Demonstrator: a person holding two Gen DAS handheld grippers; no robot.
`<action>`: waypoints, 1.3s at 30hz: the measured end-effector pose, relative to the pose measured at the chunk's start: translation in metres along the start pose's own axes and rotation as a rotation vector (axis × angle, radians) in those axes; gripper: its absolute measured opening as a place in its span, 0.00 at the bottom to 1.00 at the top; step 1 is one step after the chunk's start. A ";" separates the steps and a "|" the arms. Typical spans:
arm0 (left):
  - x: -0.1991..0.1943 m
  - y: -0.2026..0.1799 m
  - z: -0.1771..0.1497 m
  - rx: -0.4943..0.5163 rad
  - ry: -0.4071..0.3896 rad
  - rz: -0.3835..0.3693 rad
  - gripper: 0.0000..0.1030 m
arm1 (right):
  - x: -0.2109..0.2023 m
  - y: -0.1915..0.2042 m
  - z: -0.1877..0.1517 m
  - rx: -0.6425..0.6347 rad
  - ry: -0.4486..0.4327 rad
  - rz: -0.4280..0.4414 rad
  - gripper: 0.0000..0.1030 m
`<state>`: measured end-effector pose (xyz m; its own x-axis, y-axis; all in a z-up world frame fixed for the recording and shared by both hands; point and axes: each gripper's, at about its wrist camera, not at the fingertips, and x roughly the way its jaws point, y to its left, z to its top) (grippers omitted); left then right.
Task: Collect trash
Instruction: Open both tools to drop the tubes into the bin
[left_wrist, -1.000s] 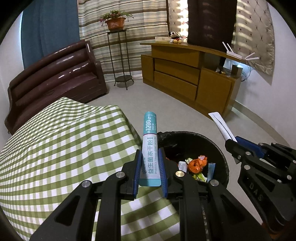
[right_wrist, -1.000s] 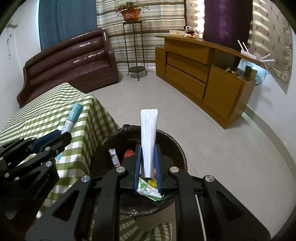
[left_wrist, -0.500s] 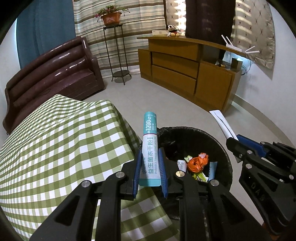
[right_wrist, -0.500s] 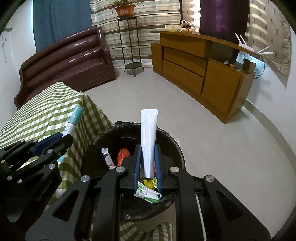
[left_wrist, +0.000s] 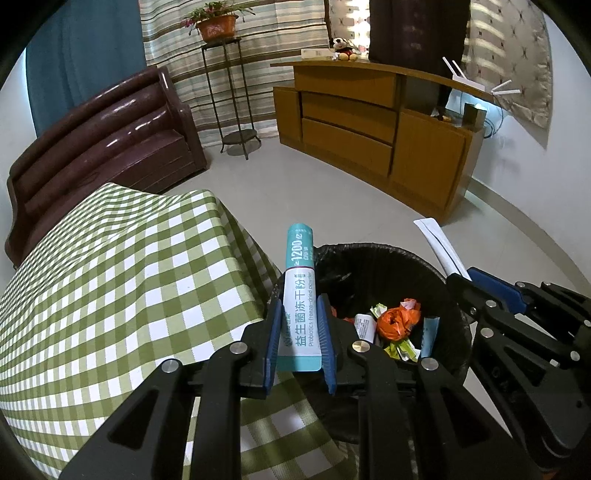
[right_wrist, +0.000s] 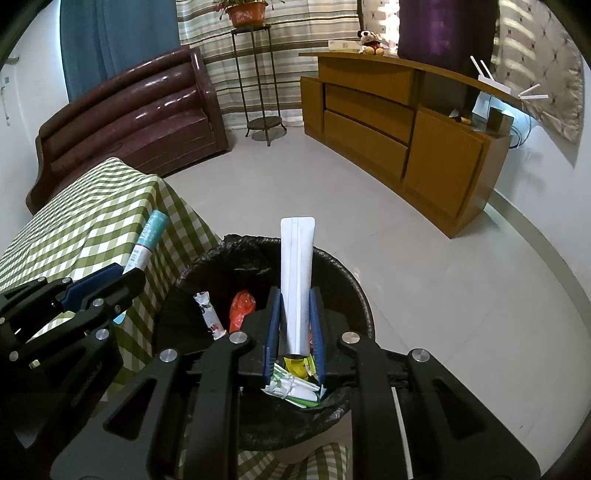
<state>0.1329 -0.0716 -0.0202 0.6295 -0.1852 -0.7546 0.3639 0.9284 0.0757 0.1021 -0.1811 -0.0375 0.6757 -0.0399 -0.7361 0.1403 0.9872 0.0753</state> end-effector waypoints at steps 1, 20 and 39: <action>0.000 -0.001 0.000 0.001 0.001 0.001 0.20 | 0.000 0.000 0.000 0.000 0.000 0.000 0.16; 0.002 -0.001 -0.002 0.000 0.007 0.008 0.36 | 0.003 -0.002 -0.002 0.008 0.000 -0.003 0.23; -0.004 0.008 -0.005 -0.028 -0.012 0.006 0.69 | -0.006 -0.013 0.001 0.042 -0.038 -0.051 0.55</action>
<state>0.1296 -0.0616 -0.0197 0.6403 -0.1832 -0.7459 0.3410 0.9380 0.0623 0.0967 -0.1938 -0.0333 0.6936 -0.0961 -0.7139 0.2044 0.9766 0.0671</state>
